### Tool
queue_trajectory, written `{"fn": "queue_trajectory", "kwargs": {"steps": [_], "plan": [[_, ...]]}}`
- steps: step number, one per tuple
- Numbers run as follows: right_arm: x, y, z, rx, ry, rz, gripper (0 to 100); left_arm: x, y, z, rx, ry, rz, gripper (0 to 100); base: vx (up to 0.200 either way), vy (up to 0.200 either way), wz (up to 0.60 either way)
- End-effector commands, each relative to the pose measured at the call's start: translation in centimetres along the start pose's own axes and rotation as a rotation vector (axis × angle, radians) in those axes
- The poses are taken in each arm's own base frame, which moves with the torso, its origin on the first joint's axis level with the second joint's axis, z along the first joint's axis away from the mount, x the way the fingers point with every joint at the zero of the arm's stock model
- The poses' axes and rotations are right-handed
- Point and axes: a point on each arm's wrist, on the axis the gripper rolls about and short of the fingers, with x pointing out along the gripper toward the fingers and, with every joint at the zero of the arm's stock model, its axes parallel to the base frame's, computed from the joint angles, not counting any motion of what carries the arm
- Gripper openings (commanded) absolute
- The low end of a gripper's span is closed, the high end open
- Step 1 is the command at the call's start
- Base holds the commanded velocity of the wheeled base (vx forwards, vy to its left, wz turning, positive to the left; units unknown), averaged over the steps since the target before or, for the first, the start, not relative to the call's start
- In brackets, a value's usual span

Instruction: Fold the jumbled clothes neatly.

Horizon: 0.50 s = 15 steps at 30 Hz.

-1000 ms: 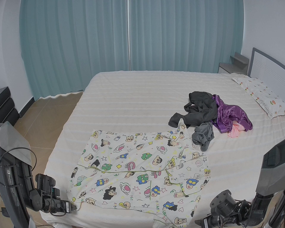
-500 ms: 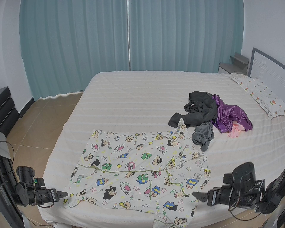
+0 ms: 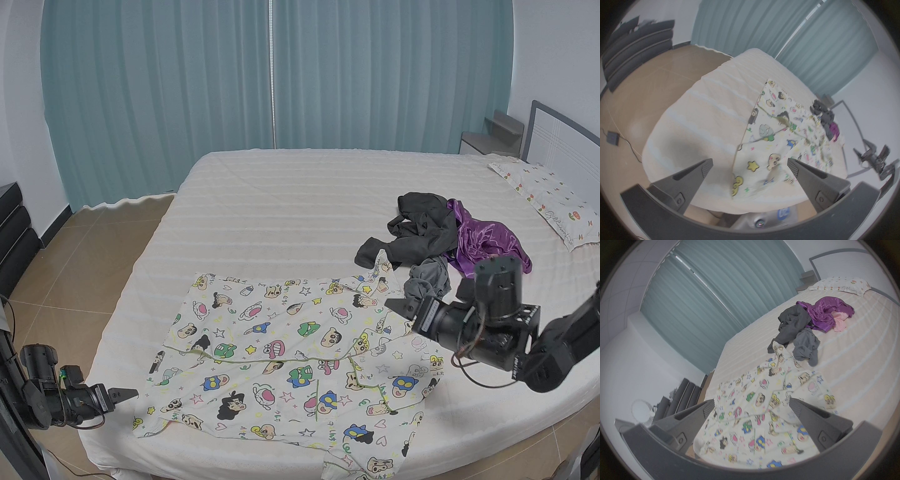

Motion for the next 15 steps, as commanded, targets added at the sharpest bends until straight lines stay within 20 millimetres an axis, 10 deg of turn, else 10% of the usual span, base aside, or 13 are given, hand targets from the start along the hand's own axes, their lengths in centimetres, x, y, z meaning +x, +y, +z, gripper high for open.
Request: {"fn": "queue_trajectory", "kwargs": {"steps": [1, 15], "plan": [[7.4, -1.7, -0.1, 0.053, 0.024, -0.097, 100, -0.3, -0.7, 2.2, -0.09, -0.083, -0.096, 100, 0.0, 0.0, 0.0], [14.9, -1.8, -0.4, 0.107, 0.013, -0.124, 100, -0.3, -0.8, 2.5, -0.199, -0.082, -0.144, 100, 0.129, 0.0, 0.0]]}}
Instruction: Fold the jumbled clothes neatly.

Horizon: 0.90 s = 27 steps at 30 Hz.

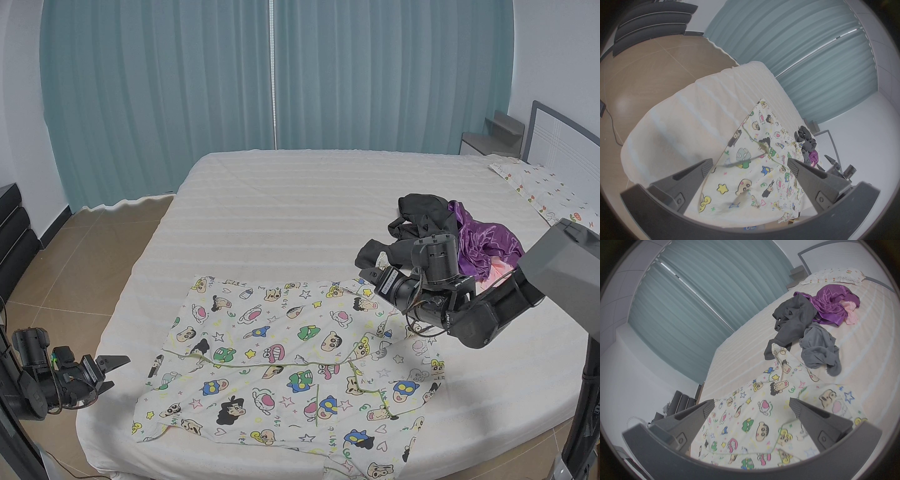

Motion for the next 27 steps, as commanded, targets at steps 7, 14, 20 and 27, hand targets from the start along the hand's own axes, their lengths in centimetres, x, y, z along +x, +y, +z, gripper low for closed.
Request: {"fn": "queue_trajectory", "kwargs": {"steps": [7, 14, 20, 27], "plan": [[6.4, -2.0, -2.6, 0.026, 0.046, -0.106, 100, -0.2, -0.1, -0.3, -0.009, 0.018, -0.022, 100, 0.0, 0.0, 0.0], [7.8, -3.0, -3.8, 0.016, 0.086, -0.15, 100, -0.2, -0.1, -0.5, -0.009, 0.032, -0.04, 100, 0.0, 0.0, 0.0], [9.6, -3.0, -4.0, 0.017, 0.077, -0.151, 100, -0.2, 0.0, -0.5, -0.01, 0.033, -0.04, 100, 0.0, 0.0, 0.0], [11.4, -3.1, -3.7, 0.024, 0.072, -0.164, 100, -0.1, 0.1, -0.5, -0.016, 0.037, -0.035, 100, 0.0, 0.0, 0.0]]}}
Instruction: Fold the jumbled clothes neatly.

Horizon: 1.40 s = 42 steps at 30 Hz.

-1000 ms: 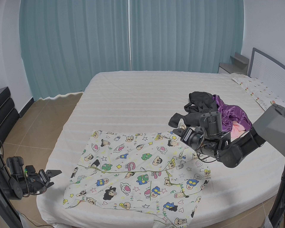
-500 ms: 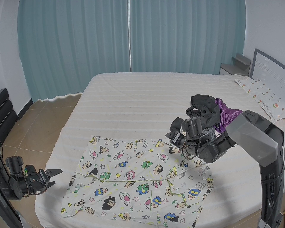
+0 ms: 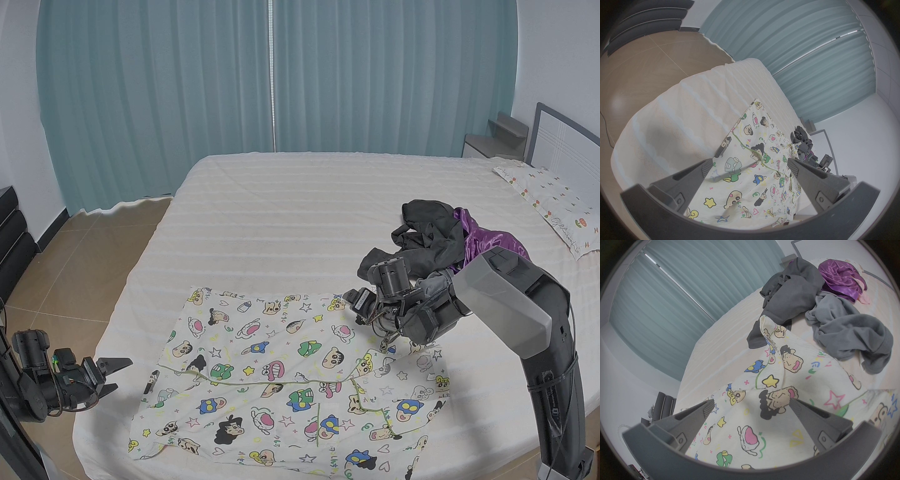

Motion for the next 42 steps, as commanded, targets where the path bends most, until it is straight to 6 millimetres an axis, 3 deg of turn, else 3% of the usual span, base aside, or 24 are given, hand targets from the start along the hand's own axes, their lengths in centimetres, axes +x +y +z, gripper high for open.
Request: {"fn": "queue_trajectory", "kwargs": {"steps": [1, 8, 13, 21, 26, 32, 33, 35, 42], "plan": [[2.4, -0.6, 0.1, 0.009, -0.001, -0.024, 100, 0.1, 0.1, 0.0, -0.004, 0.002, 0.003, 100, 0.0, 0.0, 0.0], [4.2, -0.6, 2.0, 0.035, -0.056, -0.037, 100, 0.2, 0.3, 0.0, -0.011, 0.007, 0.006, 100, 0.0, 0.0, 0.0], [5.1, 0.9, 4.1, 0.13, -0.196, 0.018, 100, 0.3, 0.4, 0.0, -0.013, 0.008, 0.008, 100, 0.0, 0.0, 0.0], [3.5, 4.0, 6.8, 0.269, -0.286, 0.164, 100, 0.2, 0.4, -0.1, -0.015, 0.01, 0.009, 100, 0.0, 0.0, 0.0], [2.4, 4.5, 8.6, 0.29, -0.342, 0.212, 100, 0.2, 0.4, -0.1, -0.015, 0.01, 0.009, 100, 0.0, 0.0, 0.0], [2.4, 2.5, 6.8, 0.218, -0.225, 0.09, 100, 0.2, 0.4, -0.1, -0.015, 0.01, 0.009, 100, 0.0, 0.0, 0.0], [2.4, 1.8, 5.4, 0.186, -0.157, 0.075, 100, 0.2, 0.3, -0.1, -0.013, 0.009, 0.007, 100, 0.0, 0.0, 0.0], [2.3, 1.4, 4.6, 0.163, -0.13, 0.06, 100, 0.2, 0.2, -0.1, -0.018, 0.006, 0.007, 100, 0.0, 0.0, 0.0], [1.0, 1.5, 3.3, 0.139, -0.069, 0.047, 100, -0.1, -0.3, 0.3, -0.039, -0.015, -0.009, 100, 0.0, 0.0, 0.0]]}}
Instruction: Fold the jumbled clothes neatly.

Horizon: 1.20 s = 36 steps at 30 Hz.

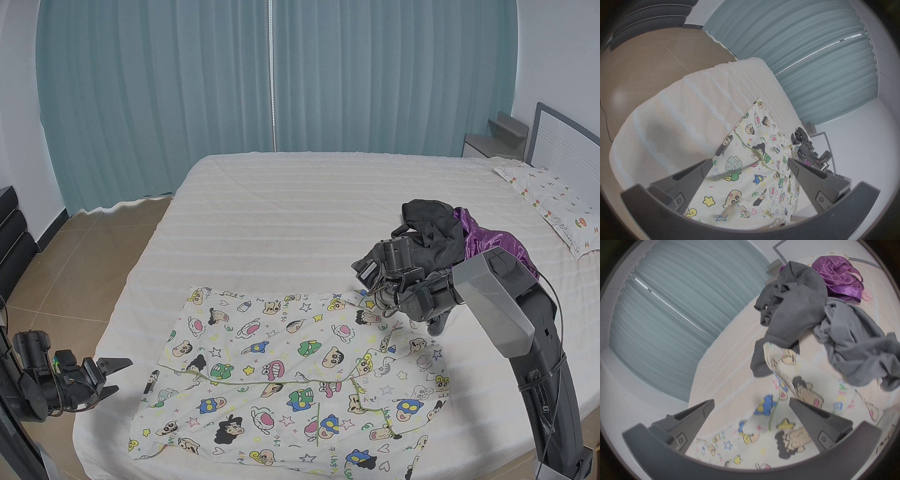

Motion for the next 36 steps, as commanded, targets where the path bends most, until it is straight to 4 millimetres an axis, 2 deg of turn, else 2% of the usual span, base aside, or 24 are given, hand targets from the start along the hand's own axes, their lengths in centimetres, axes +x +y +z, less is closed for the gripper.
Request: {"fn": "queue_trajectory", "kwargs": {"steps": [1, 8, 26, 32, 36], "plan": [[-1.6, 0.7, -0.3, -0.013, 0.037, 0.01, 100, -0.3, -0.4, 0.2, 0.007, -0.016, -0.013, 100, 0.0, 0.0, 0.0], [-1.3, 0.5, -1.4, -0.024, 0.058, 0.001, 100, -0.3, -0.4, 0.1, 0.007, -0.011, -0.01, 100, 0.171, 0.0, 0.0], [-0.2, -1.1, -2.7, -0.037, 0.077, -0.046, 100, -0.2, -0.2, 0.1, 0.002, -0.009, -0.007, 100, 0.0, 0.0, 0.0], [-1.9, -0.2, -1.2, -0.018, 0.087, -0.068, 100, -0.1, -0.2, 0.2, 0.003, -0.012, -0.008, 100, 0.0, 0.0, 0.0], [-4.2, 0.8, -0.2, 0.004, 0.108, -0.076, 100, -0.1, -0.2, 0.3, 0.004, -0.013, -0.008, 100, 0.0, 0.0, 0.0]]}}
